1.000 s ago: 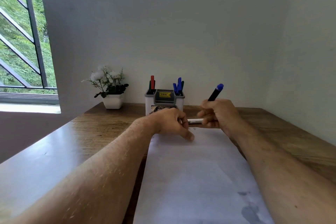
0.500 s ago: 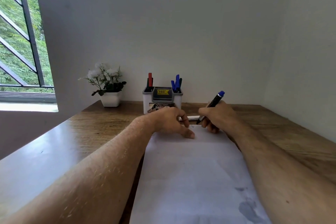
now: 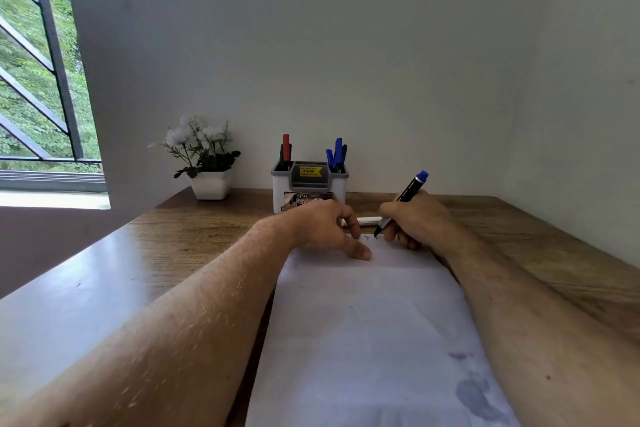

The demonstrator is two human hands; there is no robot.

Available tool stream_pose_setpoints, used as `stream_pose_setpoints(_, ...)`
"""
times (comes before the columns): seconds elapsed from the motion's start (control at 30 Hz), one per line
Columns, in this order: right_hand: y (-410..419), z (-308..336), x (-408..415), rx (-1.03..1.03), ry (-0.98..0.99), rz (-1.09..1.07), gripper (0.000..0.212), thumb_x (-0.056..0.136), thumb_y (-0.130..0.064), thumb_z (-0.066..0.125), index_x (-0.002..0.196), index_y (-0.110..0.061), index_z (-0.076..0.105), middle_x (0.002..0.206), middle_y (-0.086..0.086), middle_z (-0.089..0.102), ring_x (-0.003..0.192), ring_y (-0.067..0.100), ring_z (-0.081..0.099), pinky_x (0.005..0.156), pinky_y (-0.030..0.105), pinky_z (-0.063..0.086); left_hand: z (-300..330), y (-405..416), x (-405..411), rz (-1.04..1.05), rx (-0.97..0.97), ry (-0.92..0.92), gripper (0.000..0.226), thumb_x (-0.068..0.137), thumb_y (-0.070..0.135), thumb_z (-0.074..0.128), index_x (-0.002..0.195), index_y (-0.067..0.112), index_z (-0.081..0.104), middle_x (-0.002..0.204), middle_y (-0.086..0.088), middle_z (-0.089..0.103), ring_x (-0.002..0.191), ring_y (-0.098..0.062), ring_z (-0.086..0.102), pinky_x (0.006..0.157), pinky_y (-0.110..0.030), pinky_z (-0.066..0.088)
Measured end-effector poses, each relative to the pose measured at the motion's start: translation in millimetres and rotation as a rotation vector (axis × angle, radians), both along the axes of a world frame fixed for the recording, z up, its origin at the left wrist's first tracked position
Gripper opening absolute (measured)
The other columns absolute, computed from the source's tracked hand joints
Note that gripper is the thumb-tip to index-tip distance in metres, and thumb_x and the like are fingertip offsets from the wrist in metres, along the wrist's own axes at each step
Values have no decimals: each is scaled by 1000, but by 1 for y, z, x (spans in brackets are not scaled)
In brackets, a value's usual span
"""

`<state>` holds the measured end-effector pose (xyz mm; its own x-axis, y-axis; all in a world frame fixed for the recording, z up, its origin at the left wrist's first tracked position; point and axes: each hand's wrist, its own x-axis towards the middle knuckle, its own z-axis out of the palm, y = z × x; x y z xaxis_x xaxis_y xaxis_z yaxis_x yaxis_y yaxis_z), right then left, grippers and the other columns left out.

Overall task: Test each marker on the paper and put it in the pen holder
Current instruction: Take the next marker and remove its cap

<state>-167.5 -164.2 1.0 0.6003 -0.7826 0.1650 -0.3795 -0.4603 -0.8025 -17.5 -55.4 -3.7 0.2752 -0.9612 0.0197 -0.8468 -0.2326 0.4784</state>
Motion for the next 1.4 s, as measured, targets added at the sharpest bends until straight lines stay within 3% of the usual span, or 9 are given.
stream_pose_setpoints(0.4, -3, 0, 1, -6, -4, -38, 21, 86, -24, 60, 78, -5, 67, 58, 6, 66, 43, 14, 48, 44, 24, 41, 1, 1, -2, -1, -2, 21, 35, 76, 46, 79, 104, 29, 65, 113, 4, 56, 105, -17, 52, 90, -33, 40)
stream_pose_setpoints(0.63, -8, -1, 1, 22, -32, -96, 26, 83, -25, 60, 86, 0, 69, 58, 7, 65, 42, 15, 47, 42, 22, 38, 1, 0, -1, 11, 4, 13, 34, 75, 48, 80, 101, 32, 64, 111, 4, 56, 105, -18, 53, 96, -37, 44)
stream_pose_setpoints(0.83, -11, -1, 4, 32, -108, -139, 23, 82, -27, 61, 90, -6, 65, 69, 6, 57, 55, 17, 49, 47, 25, 36, 2, 2, 1, 17, -47, 22, 33, 81, 46, 75, 108, 29, 67, 107, 6, 59, 99, -14, 55, 94, -35, 44)
stream_pose_setpoints(0.93, -9, 3, 6, 52, -214, -105, 14, 80, -24, 66, 73, -12, 62, 65, 5, 53, 63, 20, 51, 55, 32, 42, 10, 6, 2, 31, -188, 165, 15, 95, 21, 59, 107, 25, 66, 97, 7, 60, 96, -13, 57, 88, -31, 46)
stream_pose_setpoints(1.0, -9, 5, 8, 99, -289, -53, 11, 80, -18, 71, 72, -14, 65, 67, 6, 55, 68, 23, 54, 64, 40, 48, 16, 7, 1, 74, -301, 359, 27, 96, 5, 45, 101, 24, 63, 92, 2, 57, 87, -16, 56, 75, -26, 51)
stream_pose_setpoints(1.07, -7, 7, 9, 153, -319, 14, 5, 82, -11, 72, 79, -15, 71, 67, 8, 57, 56, 19, 51, 53, 34, 48, 18, 7, 2, 127, -402, 526, 35, 96, -3, 35, 102, 20, 61, 81, -2, 51, 67, -13, 50, 53, -22, 48)
stream_pose_setpoints(1.1, -6, 7, 9, 167, -326, 41, 6, 82, -9, 73, 83, -15, 72, 67, 9, 57, 50, 16, 48, 47, 29, 45, 19, 6, 3, 147, -456, 594, 37, 97, -5, 33, 105, 18, 62, 79, -4, 51, 62, -12, 49, 52, -25, 49)
stream_pose_setpoints(1.27, -5, 8, 7, 231, -408, 138, 13, 83, -5, 73, 85, -16, 65, 60, 6, 56, 43, 16, 48, 43, 24, 44, 17, 1, 6, 200, -625, 847, 31, 101, -4, 39, 122, 11, 57, 89, -6, 58, 77, -16, 60, 81, -33, 59)
stream_pose_setpoints(1.4, -1, 7, 7, 310, -476, 226, 6, 89, -15, 66, 92, -13, 71, 70, 7, 65, 48, 17, 55, 47, 26, 45, 12, 2, 9, 243, -715, 778, 20, 98, 7, 56, 115, 14, 64, 107, -8, 67, 95, -17, 66, 89, -32, 57)
